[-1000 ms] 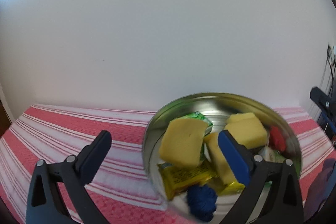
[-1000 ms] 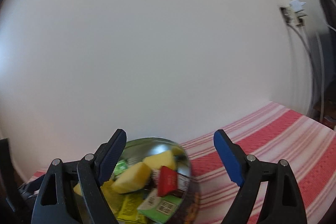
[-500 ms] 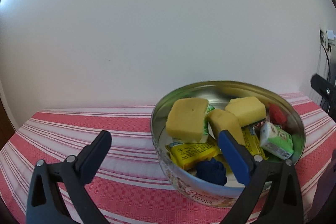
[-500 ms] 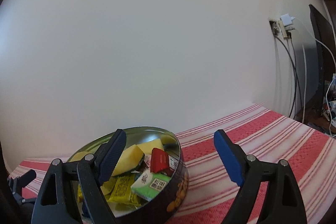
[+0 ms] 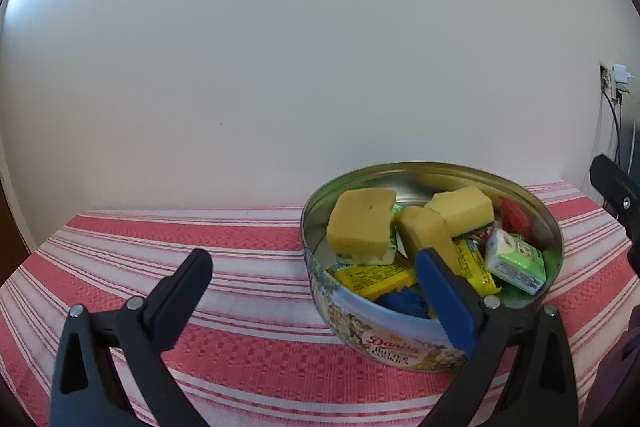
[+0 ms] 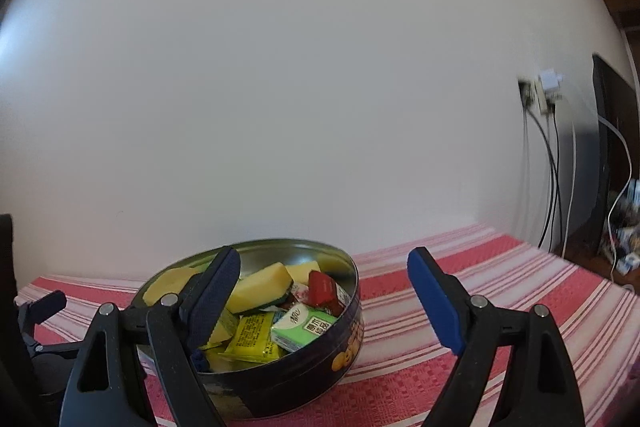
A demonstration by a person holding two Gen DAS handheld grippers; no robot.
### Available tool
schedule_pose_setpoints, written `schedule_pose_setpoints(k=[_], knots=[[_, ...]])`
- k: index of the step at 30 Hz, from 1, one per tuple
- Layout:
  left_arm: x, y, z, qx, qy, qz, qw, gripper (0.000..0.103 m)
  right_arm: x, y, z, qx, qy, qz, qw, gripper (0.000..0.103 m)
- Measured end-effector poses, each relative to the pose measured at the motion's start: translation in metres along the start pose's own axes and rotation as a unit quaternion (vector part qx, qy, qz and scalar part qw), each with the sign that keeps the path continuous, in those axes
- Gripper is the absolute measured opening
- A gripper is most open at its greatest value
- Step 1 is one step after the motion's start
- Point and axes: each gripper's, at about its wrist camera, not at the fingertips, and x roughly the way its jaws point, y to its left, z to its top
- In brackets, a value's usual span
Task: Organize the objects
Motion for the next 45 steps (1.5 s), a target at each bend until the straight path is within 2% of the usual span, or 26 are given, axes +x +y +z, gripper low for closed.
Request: schedule_pose_setpoints(k=[2, 7, 16, 45], knots=[[-0.004, 0.000, -0.001, 0.001, -0.003, -0.002, 1.0000, 0.103, -0.007, 0.004, -0.001, -0.011, -0.011, -0.003, 1.000, 0.096], [-0.012, 0.002, -0.003, 0.003, -0.007, -0.003, 1.0000, 0.103, -0.022, 0.011, -0.001, -0.026, -0.040, -0.006, 0.999, 0.097], [-0.022, 0.006, -0.008, -0.004, -0.009, -0.008, 0.9999, 0.103, -0.041, 0.009, -0.002, -0.016, -0.056, -0.005, 0.998, 0.100], [-0.028, 0.004, -0.011, 0.006, -0.009, -0.015, 0.9998, 0.103, -0.040, -0.008, -0.002, -0.024, -0.055, 0.030, 0.998, 0.100]])
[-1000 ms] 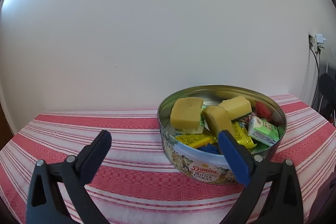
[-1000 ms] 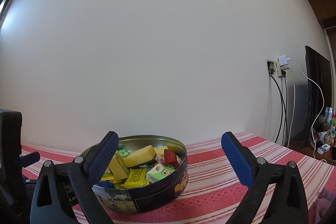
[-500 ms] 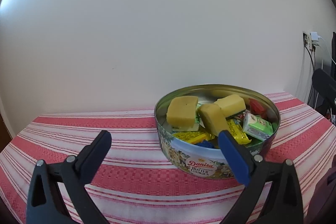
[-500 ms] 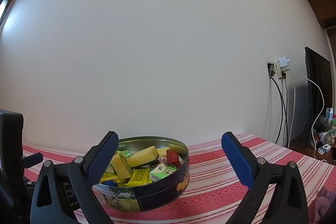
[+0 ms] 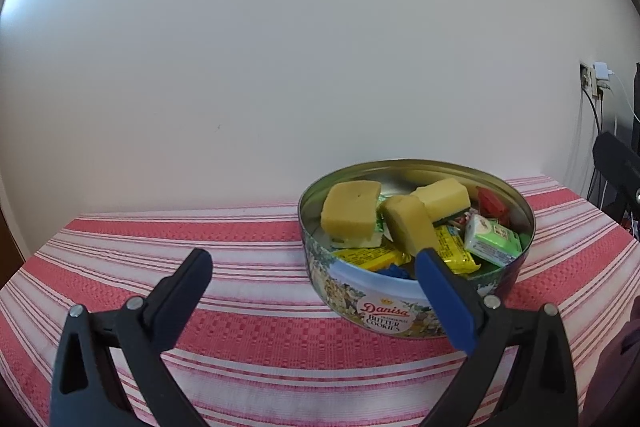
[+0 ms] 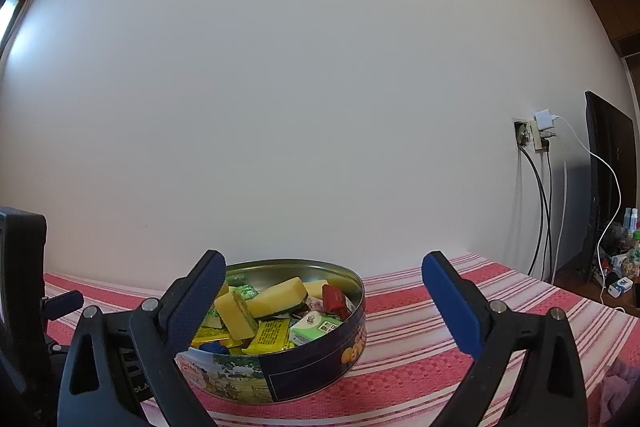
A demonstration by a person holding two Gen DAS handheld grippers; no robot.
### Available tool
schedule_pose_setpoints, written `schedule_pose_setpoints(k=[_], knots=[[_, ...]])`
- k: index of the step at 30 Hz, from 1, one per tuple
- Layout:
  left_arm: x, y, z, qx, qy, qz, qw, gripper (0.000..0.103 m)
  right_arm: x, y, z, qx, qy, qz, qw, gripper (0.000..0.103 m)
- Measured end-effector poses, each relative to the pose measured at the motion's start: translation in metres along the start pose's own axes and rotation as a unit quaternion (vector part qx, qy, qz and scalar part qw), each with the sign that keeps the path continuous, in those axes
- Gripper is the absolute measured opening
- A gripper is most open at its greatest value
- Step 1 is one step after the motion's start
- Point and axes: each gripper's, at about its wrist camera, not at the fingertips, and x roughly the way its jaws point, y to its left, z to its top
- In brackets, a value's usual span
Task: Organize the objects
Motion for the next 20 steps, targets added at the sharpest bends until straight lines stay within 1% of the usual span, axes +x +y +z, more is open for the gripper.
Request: schedule_pose_setpoints(k=[6, 12, 20], knots=[[0.0013, -0.0014, 0.0000, 0.003, 0.003, -0.005, 1.0000, 0.103, 0.0035, -0.0037, -0.0006, -0.001, 0.005, 0.009, 1.000, 0.100], [0.0007, -0.0087, 0.0018, 0.008, -0.004, 0.000, 1.0000, 0.103, 0.0059, -0.0040, -0.0012, -0.003, 0.008, 0.012, 1.000, 0.100], [0.0046, -0.0067, 0.0018, 0.002, 0.008, -0.001, 1.0000, 0.103, 0.0101, -0.0079, -0.0027, 0.001, 0.015, 0.012, 1.000, 0.100]])
